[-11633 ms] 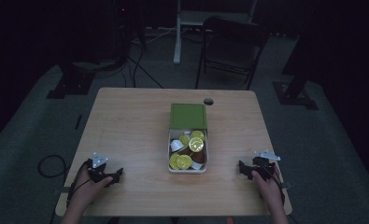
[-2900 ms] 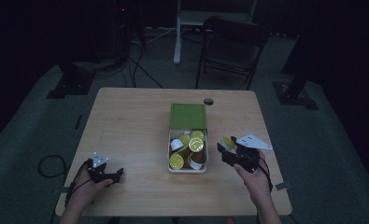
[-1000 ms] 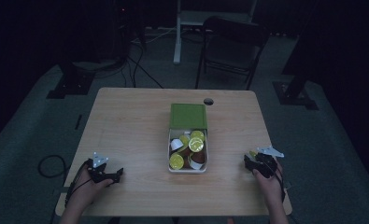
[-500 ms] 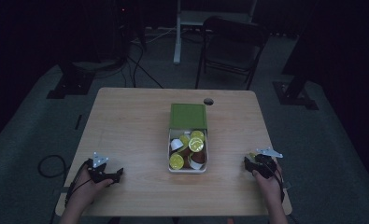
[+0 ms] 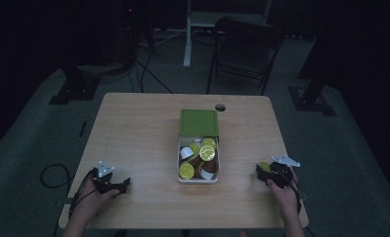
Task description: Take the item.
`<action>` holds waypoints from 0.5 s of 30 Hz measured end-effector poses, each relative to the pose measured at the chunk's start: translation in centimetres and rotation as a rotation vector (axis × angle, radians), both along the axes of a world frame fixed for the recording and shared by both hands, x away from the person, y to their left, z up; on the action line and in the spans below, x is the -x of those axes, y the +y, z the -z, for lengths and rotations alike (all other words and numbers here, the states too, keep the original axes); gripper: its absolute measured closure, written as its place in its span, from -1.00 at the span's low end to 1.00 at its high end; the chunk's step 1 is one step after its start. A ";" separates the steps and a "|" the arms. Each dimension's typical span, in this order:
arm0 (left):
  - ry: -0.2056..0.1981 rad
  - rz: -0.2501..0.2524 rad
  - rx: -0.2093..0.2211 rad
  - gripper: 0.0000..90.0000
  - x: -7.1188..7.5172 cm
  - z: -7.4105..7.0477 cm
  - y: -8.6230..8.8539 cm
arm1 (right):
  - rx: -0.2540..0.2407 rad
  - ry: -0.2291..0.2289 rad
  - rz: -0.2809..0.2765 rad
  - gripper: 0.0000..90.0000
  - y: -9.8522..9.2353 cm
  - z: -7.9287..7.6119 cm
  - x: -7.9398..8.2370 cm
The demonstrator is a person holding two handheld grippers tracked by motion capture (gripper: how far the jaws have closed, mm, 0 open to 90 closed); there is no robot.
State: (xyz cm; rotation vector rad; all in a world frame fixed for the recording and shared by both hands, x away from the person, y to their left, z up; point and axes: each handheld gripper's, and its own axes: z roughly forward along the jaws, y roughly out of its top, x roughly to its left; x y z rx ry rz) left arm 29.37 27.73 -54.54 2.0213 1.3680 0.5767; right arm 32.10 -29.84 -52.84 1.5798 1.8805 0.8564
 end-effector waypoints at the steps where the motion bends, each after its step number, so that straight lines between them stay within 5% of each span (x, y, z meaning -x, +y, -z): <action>1: 0.000 0.000 0.000 -0.74 0.0 0.0 0.0 | 0.000 0.000 0.000 -0.38 0.0 0.0 0.0; 15: 0.000 0.000 0.000 -0.74 0.0 0.0 0.0 | -0.024 -0.061 -0.073 -0.53 1.9 -1.8 0.2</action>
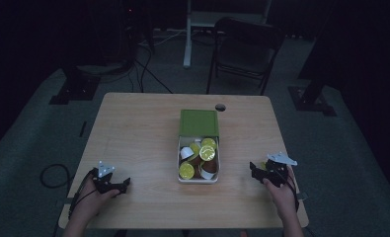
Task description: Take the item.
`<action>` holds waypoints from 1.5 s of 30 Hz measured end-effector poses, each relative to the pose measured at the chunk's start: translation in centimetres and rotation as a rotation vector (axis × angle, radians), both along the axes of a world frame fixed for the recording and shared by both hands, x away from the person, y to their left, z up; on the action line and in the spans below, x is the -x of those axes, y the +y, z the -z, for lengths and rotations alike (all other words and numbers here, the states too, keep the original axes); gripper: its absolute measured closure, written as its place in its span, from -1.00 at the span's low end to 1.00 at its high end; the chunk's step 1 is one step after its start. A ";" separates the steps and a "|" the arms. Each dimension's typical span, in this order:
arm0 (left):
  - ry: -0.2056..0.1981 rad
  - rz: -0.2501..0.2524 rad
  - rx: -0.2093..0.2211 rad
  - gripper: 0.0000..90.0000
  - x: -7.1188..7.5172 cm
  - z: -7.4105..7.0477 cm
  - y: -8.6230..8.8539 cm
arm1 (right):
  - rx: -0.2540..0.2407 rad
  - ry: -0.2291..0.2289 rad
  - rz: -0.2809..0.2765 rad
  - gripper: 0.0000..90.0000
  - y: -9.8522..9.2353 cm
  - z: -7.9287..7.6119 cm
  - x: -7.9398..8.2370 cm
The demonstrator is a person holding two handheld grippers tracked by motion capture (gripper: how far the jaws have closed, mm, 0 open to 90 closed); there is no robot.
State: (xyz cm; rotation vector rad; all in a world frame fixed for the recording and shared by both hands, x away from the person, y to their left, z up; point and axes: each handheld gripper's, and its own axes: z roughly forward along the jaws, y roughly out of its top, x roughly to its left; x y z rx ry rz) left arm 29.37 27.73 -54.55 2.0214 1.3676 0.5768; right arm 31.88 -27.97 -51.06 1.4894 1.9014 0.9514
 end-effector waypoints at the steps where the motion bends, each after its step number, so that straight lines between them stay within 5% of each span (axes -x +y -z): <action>1: 0.000 0.000 0.000 -0.74 0.0 0.0 0.0 | 0.000 0.000 0.000 -0.53 0.0 0.0 0.0; 20: 0.000 0.000 0.000 -0.74 0.0 0.0 0.0 | -0.053 0.009 -0.217 -0.58 2.4 0.1 0.4; 45: 0.000 0.000 0.000 -0.74 0.0 0.0 0.0 | -0.018 0.094 -0.464 -0.56 4.3 2.6 1.2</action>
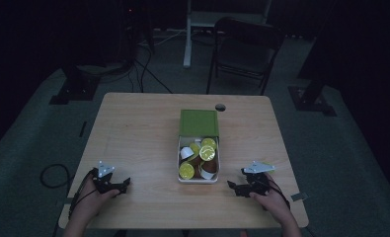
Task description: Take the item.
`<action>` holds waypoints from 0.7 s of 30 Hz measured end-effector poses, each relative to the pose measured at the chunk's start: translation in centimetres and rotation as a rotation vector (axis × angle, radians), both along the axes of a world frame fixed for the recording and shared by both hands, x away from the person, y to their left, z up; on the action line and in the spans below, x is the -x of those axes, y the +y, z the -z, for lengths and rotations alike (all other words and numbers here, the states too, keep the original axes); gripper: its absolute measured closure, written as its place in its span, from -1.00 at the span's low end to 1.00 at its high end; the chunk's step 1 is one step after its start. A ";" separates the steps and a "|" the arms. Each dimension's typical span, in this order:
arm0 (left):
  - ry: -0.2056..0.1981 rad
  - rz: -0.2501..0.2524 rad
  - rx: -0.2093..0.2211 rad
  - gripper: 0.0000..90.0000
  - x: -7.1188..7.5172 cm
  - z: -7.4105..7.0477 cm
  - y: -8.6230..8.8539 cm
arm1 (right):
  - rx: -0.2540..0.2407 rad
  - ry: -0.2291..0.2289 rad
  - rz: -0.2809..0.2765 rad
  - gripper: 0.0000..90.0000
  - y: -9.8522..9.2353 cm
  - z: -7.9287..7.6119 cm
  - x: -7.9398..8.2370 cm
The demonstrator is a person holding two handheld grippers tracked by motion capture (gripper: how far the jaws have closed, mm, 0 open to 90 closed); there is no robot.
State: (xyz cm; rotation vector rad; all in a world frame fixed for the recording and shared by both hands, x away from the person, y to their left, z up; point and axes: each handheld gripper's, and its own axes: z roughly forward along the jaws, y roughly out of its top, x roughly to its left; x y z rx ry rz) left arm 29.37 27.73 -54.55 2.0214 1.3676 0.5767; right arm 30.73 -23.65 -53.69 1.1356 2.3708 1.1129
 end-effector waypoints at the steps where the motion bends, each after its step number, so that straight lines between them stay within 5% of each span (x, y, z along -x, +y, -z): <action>1: 0.000 0.000 0.000 -0.74 0.0 0.0 0.0 | 0.004 0.003 -0.012 -0.56 0.1 0.1 0.0; 14: 0.000 0.000 0.000 -0.74 0.0 0.0 0.0 | 0.018 0.026 -0.064 -0.59 0.2 1.0 0.1; 21: 0.001 0.000 0.000 -0.74 0.0 0.0 0.0 | 0.071 -0.021 -0.117 -0.68 0.4 1.3 0.2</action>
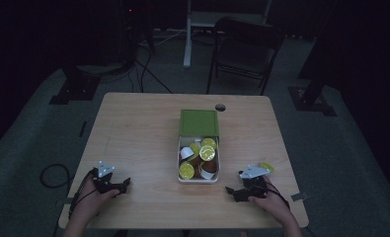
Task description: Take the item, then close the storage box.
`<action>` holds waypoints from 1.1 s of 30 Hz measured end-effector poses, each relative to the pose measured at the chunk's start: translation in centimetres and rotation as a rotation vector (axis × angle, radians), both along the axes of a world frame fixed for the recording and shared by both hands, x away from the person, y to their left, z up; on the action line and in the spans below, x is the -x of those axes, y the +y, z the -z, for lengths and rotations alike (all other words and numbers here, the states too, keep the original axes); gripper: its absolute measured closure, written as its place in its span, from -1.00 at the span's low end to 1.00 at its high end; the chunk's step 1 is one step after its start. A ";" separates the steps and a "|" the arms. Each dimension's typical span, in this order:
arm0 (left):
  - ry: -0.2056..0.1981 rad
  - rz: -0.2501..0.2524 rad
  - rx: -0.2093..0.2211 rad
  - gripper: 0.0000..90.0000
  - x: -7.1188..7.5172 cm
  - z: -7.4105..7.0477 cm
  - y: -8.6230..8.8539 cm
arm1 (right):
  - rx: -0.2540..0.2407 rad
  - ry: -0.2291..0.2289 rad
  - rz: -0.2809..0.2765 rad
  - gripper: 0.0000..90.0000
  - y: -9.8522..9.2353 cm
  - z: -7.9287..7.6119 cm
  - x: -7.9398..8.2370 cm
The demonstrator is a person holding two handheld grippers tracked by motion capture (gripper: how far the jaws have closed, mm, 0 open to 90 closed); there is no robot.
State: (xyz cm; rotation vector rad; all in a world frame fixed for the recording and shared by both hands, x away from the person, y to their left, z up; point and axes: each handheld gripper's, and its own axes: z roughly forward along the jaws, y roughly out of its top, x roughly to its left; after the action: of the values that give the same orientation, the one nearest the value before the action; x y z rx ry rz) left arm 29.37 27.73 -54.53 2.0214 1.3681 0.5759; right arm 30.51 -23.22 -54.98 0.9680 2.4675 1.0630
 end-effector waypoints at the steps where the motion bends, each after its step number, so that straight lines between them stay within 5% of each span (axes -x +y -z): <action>1: 0.000 0.000 0.000 -0.74 0.0 0.0 0.0 | 0.000 0.000 -0.001 -0.69 0.0 0.0 0.0; 9: 0.001 0.024 -0.003 -0.76 0.0 0.0 -0.1 | 0.003 0.003 0.003 -0.73 0.1 0.0 0.0; 19: 0.009 0.211 -0.070 -0.72 0.6 -0.6 -2.4 | 0.003 0.003 0.008 -0.73 0.2 0.0 0.0; 33: -0.012 0.367 -0.048 -0.70 1.4 -1.1 -5.3 | -0.014 0.011 0.033 -0.71 0.3 -0.1 0.1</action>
State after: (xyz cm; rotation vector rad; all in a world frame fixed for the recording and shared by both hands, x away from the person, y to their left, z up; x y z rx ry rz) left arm 27.97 22.47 -53.45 2.2314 0.9482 0.4555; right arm 30.46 -22.93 -54.88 1.0175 2.4478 1.0682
